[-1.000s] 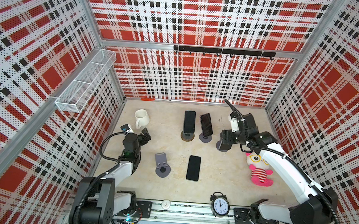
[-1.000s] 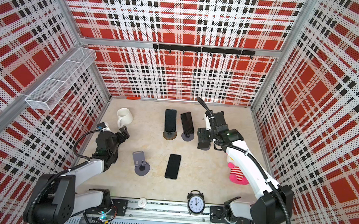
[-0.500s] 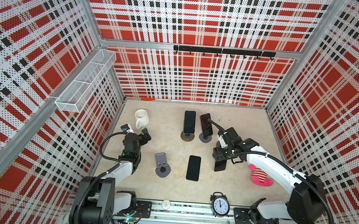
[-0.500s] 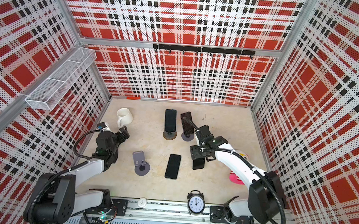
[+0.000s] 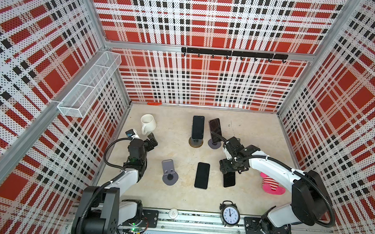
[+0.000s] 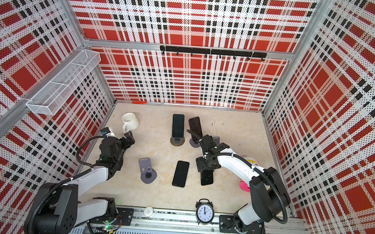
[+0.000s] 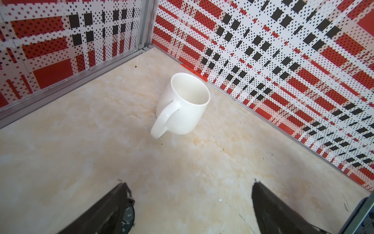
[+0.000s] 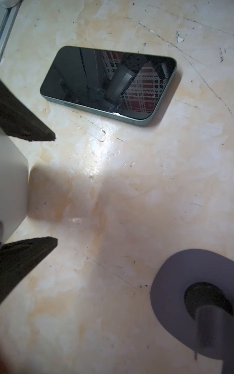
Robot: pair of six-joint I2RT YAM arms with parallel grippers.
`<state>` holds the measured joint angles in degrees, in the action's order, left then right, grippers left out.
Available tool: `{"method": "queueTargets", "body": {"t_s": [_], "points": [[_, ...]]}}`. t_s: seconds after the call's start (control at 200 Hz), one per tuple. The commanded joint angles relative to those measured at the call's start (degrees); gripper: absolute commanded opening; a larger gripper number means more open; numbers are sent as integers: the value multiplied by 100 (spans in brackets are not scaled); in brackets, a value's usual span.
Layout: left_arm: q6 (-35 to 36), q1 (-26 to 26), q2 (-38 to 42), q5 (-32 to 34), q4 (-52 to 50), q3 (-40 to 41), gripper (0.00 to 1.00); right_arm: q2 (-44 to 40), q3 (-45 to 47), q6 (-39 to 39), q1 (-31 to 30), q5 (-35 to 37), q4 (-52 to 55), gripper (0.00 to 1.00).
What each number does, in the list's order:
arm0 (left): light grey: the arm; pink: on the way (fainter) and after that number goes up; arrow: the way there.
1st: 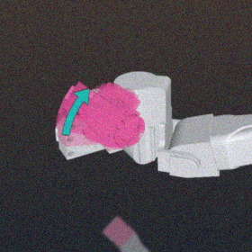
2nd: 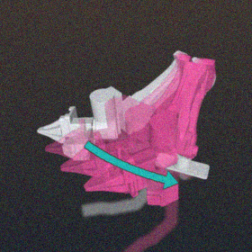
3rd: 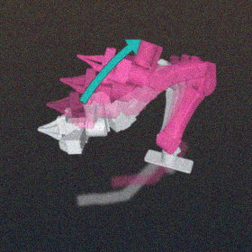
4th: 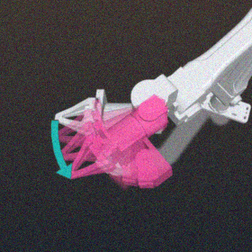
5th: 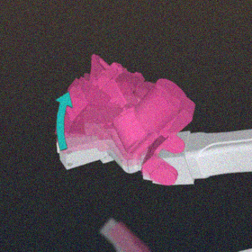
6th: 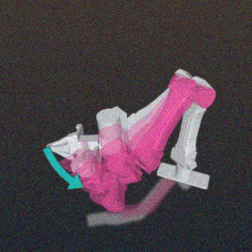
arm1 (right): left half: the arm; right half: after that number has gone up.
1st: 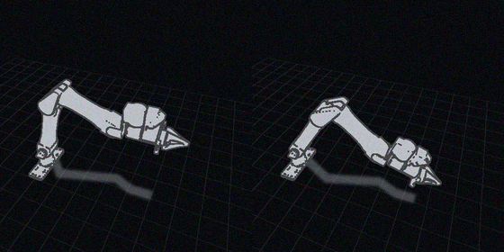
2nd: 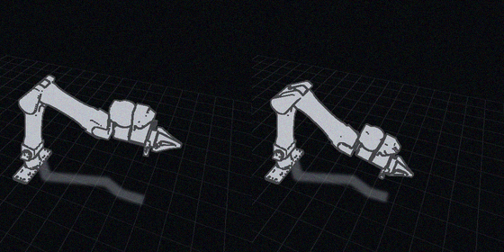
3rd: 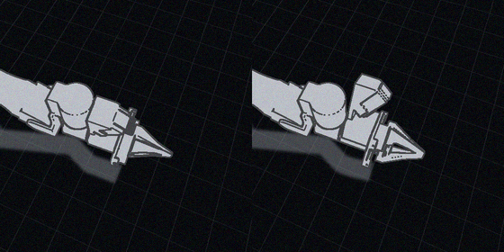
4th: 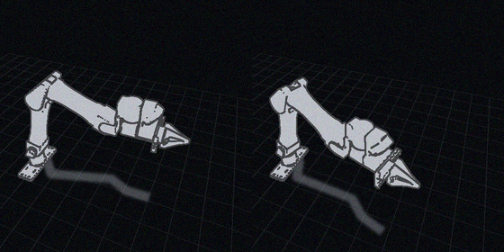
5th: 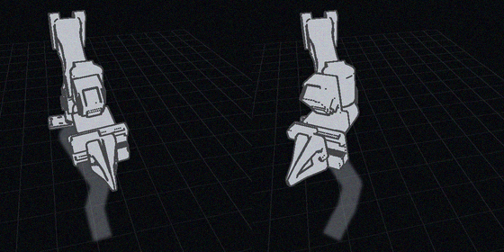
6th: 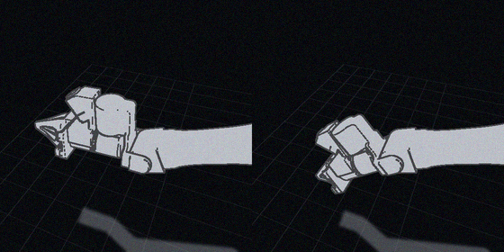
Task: Remove the phone from the phone stand
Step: Place the phone at the center of the table.
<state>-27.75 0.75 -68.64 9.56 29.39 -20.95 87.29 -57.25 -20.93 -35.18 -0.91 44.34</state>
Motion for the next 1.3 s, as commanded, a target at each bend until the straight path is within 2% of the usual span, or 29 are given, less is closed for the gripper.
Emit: {"method": "queueTargets", "body": {"t_s": [0.0,0.476,0.772,1.062,1.293], "points": [[96,65,98,98,127,0,98,153,117,-126,-77,177,-132,75],[111,53,211,37,287,91,98,245,465,-861,-383,819,-957,76],[120,45,308,75,287,138,98,17,1026,-1433,-499,1031,-1607,77],[120,43,296,72,287,135,98,2,1338,-1640,-516,1065,-2089,79],[125,39,290,81,287,144,98,43,1357,-1634,-538,1118,-2079,79]]}}
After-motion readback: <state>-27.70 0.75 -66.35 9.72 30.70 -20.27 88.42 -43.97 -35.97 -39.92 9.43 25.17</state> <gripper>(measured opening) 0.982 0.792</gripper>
